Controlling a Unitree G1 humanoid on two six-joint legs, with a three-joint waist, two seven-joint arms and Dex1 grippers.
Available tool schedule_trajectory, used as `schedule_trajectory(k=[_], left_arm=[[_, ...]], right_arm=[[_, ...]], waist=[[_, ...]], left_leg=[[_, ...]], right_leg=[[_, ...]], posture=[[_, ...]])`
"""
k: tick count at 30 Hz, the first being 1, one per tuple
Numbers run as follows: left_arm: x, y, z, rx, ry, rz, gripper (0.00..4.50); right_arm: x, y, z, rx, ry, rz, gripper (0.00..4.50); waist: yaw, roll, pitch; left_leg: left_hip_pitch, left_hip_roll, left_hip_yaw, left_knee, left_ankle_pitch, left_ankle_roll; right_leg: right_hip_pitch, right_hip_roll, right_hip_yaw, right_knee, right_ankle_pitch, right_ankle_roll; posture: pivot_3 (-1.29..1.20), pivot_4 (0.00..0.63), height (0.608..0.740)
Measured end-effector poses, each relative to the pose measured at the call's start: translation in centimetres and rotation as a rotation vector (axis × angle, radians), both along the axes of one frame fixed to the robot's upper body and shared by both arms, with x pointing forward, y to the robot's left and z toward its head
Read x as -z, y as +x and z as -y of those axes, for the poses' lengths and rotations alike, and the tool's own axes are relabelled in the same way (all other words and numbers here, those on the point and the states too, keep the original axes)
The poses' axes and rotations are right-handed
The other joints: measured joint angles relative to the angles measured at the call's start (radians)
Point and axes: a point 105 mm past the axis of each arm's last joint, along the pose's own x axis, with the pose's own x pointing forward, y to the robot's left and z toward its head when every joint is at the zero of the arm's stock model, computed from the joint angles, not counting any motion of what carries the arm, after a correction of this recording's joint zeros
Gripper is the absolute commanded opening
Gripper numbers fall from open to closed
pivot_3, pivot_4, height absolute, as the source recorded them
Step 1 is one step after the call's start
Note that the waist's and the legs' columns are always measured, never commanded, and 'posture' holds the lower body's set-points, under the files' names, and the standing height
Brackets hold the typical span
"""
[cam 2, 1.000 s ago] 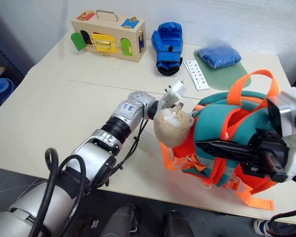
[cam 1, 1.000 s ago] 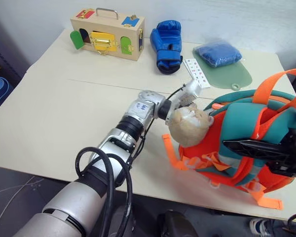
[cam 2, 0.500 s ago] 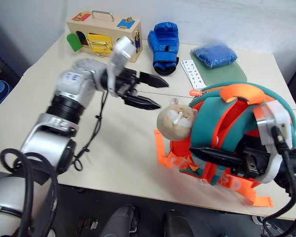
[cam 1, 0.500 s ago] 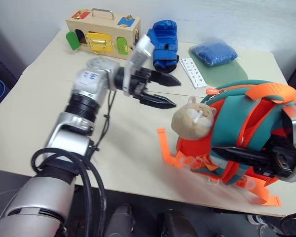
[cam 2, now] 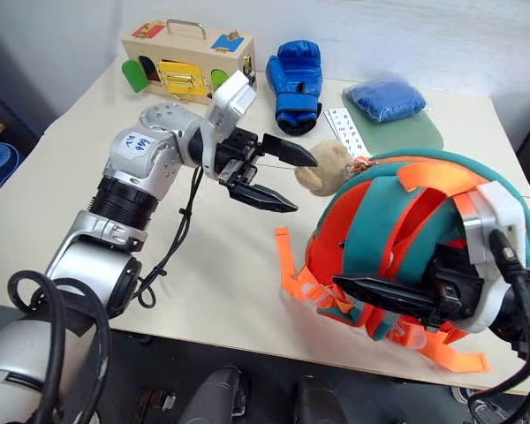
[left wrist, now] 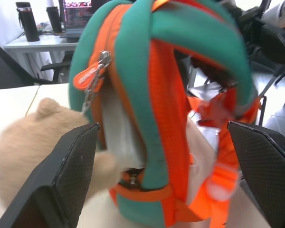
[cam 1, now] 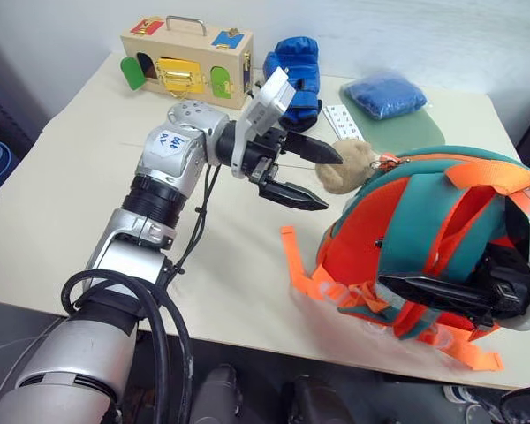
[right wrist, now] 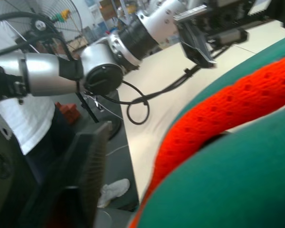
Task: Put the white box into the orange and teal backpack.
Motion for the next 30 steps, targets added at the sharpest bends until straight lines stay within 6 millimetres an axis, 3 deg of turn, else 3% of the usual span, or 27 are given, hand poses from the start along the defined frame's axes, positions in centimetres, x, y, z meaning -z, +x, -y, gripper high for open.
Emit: schedule_trajectory(k=[5,10,20,23,26,30], left_arm=[[-1.2,1.6,-0.4,-0.063,-0.044,0.032,4.5],[-1.3,2.5,-0.4,-0.099,-0.022,0.065,4.5],[2.6,2.5,2.7,-0.057,0.103,0.132,4.5],[3.0,2.9,3.1,-0.091,0.118,0.165,3.98],[2.8,3.7,3.0,-0.15,0.12,0.195,3.11],[-0.8,4.5,1.9,-0.225,0.079,0.262,2.11]], right_arm=[[-0.3,-0.7,0.1,-0.011,0.016,-0.013,0.1],[-0.2,-1.0,0.1,-0.004,0.01,-0.017,0.04],[0.1,-1.5,-0.3,-0.009,-0.003,-0.023,0.04],[0.1,-1.6,-0.3,-0.01,0.001,-0.025,0.0],[0.0,-1.6,-0.2,0.0,0.001,-0.022,0.0],[0.1,-1.5,0.2,0.033,0.014,-0.026,0.0]], waist=[[0.005,0.0,0.0],[0.007,0.0,0.0],[0.007,0.0,0.0],[0.007,0.0,0.0],[0.007,0.0,0.0],[0.006,0.0,0.0]], left_leg=[[0.0,0.0,0.001,0.0,0.0,0.0],[0.0,0.0,0.001,0.0,0.0,0.0],[0.0,0.0,0.001,0.0,0.0,0.0],[0.0,0.0,0.001,0.0,0.0,0.0],[-0.001,0.0,0.001,0.0,0.0,0.0],[-0.001,0.0,0.001,0.0,0.0,0.0]], right_leg=[[0.0,0.0,0.0,0.0,0.0,0.0],[0.0,-0.001,0.0,0.0,0.0,0.0],[0.0,0.0,0.0,0.0,0.0,0.0],[0.0,-0.001,0.0,0.0,0.0,0.0],[0.0,-0.001,0.0,0.0,0.0,0.0],[-0.001,0.0,0.0,0.0,0.0,0.0]], posture=[[0.0,0.15,0.74],[0.0,0.15,0.74],[0.0,0.15,0.74],[0.0,0.15,0.74],[0.0,0.15,0.74],[0.0,0.15,0.74]])
